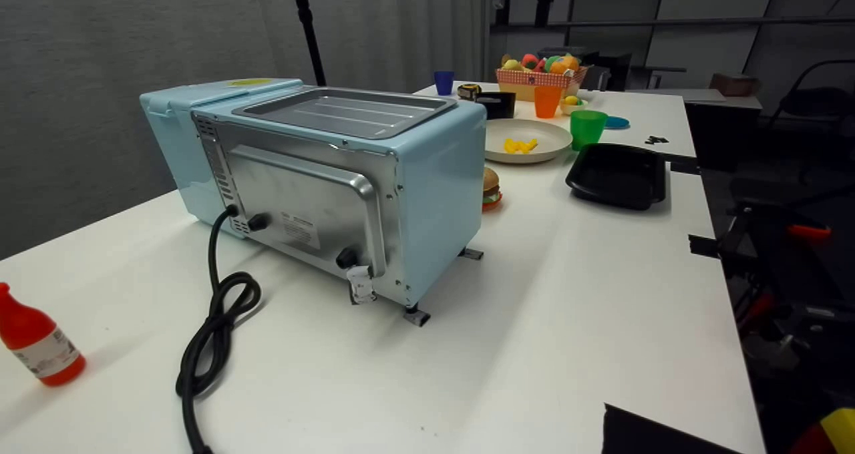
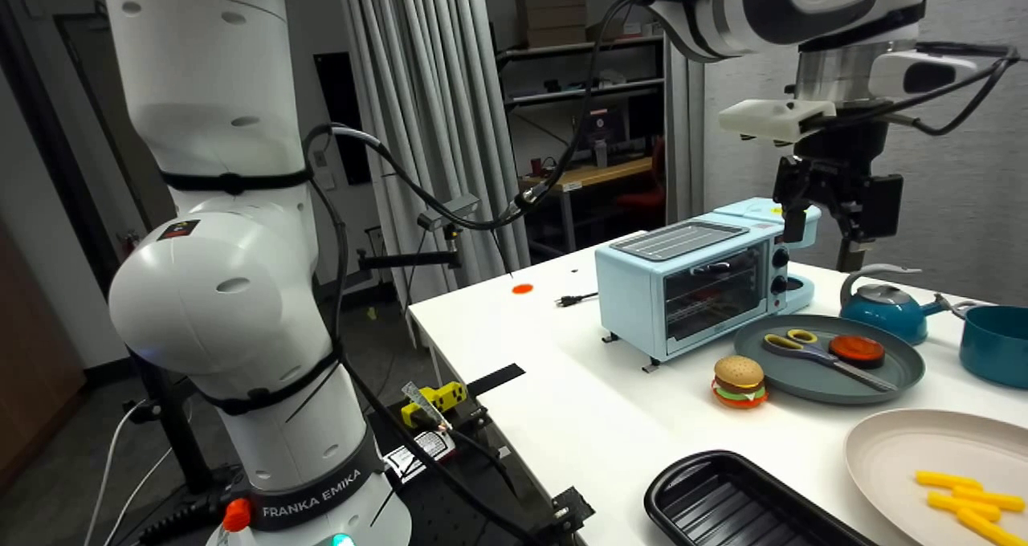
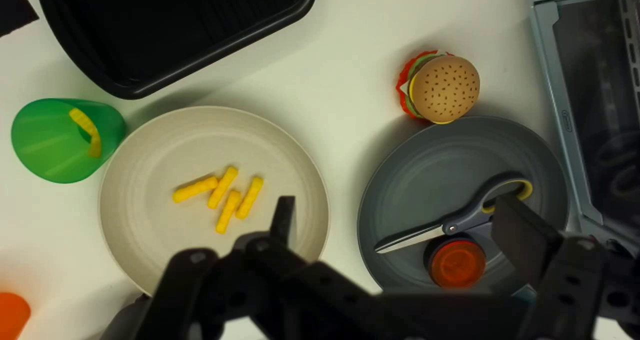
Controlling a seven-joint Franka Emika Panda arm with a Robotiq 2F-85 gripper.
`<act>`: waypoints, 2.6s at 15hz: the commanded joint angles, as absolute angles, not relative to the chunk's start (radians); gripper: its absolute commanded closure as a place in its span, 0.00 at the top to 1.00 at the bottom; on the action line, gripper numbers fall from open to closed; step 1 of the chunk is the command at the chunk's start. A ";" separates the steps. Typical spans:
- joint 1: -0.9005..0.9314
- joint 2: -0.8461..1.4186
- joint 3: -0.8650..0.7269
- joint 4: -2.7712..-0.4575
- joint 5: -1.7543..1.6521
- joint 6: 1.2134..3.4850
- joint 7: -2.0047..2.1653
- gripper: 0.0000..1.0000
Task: Remove the potato chips from the plate and put them in the green cup
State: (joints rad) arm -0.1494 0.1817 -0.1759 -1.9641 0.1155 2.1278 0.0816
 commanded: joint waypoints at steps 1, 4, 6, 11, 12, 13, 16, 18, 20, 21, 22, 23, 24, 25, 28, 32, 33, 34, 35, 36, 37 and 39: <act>-0.157 0.184 -0.169 -1.958 0.114 2.125 0.083 1.00; -0.157 0.184 -0.169 -1.955 0.114 2.125 0.085 1.00; -0.157 0.184 -0.169 -1.955 0.114 2.125 0.085 1.00; -0.168 0.226 -0.177 -1.918 0.117 2.121 0.092 1.00; -0.171 0.239 -0.180 -1.911 0.116 2.121 0.097 1.00; -0.177 0.256 -0.184 -1.903 0.117 2.120 0.101 1.00; -0.194 0.315 -0.193 -1.877 0.121 2.127 0.124 1.00; -0.208 0.359 -0.197 -1.847 0.135 2.114 0.128 1.00; -0.218 0.403 -0.199 -1.822 0.133 2.125 0.144 1.00; -0.222 0.425 -0.199 -1.806 0.132 2.130 0.151 1.00; -0.225 0.445 -0.199 -1.793 0.130 2.135 0.160 1.00; -0.227 0.468 -0.200 -1.775 0.127 2.140 0.170 1.00; -0.228 0.488 -0.200 -1.761 0.125 2.142 0.178 1.00; -0.230 0.510 -0.201 -1.744 0.124 2.146 0.190 1.00; -0.232 0.566 -0.202 -1.705 0.122 2.162 0.212 1.00; -0.230 0.629 -0.202 -1.664 0.116 2.202 0.231 1.00; -0.230 0.643 -0.202 -1.655 0.114 2.211 0.234 1.00; -0.231 0.656 -0.202 -1.648 0.116 2.217 0.235 1.00; -0.231 0.667 -0.203 -1.642 0.114 2.224 0.237 1.00; -0.233 0.681 -0.205 -1.636 0.114 2.229 0.237 1.00; -0.234 0.692 -0.206 -1.629 0.114 2.231 0.238 1.00; -0.238 0.715 -0.211 -1.620 0.114 2.229 0.241 1.00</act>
State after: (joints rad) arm -0.2269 0.6678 -0.2048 -1.6648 0.1154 2.2190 0.2236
